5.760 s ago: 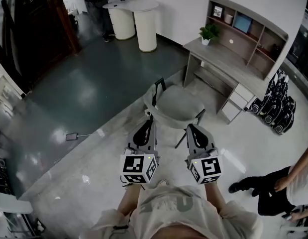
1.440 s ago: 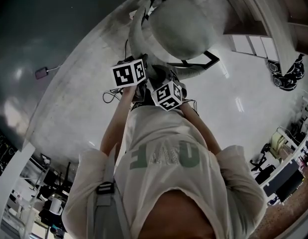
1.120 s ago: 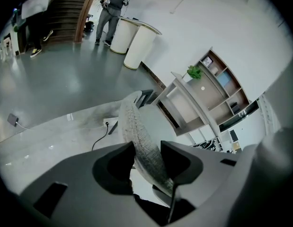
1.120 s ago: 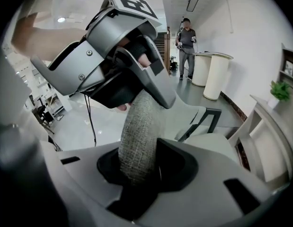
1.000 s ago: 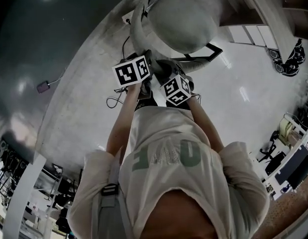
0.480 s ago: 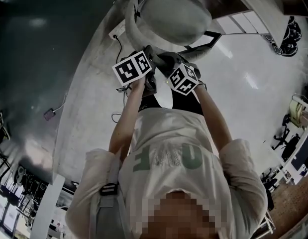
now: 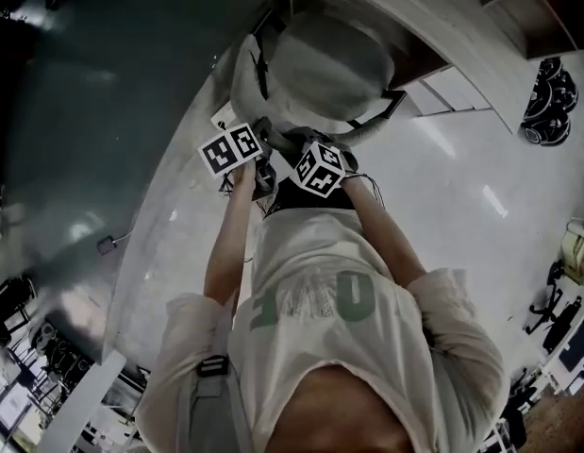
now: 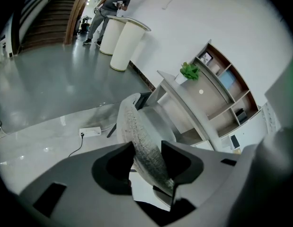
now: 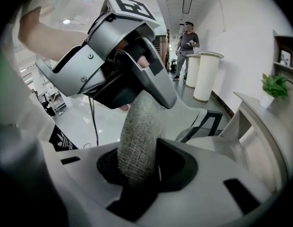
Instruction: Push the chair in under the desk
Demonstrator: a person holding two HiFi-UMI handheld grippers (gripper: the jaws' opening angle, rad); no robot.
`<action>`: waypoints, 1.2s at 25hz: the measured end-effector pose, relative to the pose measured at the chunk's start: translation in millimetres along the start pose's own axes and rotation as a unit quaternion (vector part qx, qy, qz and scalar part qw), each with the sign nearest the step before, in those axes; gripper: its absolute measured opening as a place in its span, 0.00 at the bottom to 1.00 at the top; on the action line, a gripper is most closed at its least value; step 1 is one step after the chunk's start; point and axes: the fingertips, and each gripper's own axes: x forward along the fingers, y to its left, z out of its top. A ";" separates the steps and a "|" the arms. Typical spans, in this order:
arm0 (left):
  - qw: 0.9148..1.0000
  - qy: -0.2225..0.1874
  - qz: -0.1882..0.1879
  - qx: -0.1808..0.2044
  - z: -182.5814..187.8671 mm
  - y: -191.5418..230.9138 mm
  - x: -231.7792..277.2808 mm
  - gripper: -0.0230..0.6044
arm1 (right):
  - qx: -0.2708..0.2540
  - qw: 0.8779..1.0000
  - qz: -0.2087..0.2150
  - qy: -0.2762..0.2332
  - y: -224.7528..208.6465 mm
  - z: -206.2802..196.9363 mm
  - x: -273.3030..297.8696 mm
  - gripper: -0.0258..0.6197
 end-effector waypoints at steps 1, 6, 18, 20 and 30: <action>1.000 -0.003 0.003 -0.001 4.9 -4.0 5.6 0.34 | 0.000 1.000 -0.001 -0.001 -8.5 -0.2 -0.5 0.21; 1.000 0.000 0.014 0.008 23.8 -23.7 29.1 0.34 | 0.005 1.000 -0.006 -0.004 -44.0 -1.8 -4.3 0.21; 1.000 -0.002 0.025 0.017 70.5 -67.6 80.5 0.33 | 0.019 1.000 -0.020 -0.004 -124.1 -3.9 -10.6 0.21; 1.000 -0.003 0.025 0.014 73.9 -75.4 88.0 0.33 | 0.021 1.000 -0.021 -0.003 -135.0 -7.4 -13.8 0.21; 1.000 0.001 0.015 0.007 90.1 -109.2 119.9 0.33 | 0.024 0.999 -0.028 -0.003 -183.6 -19.4 -26.5 0.21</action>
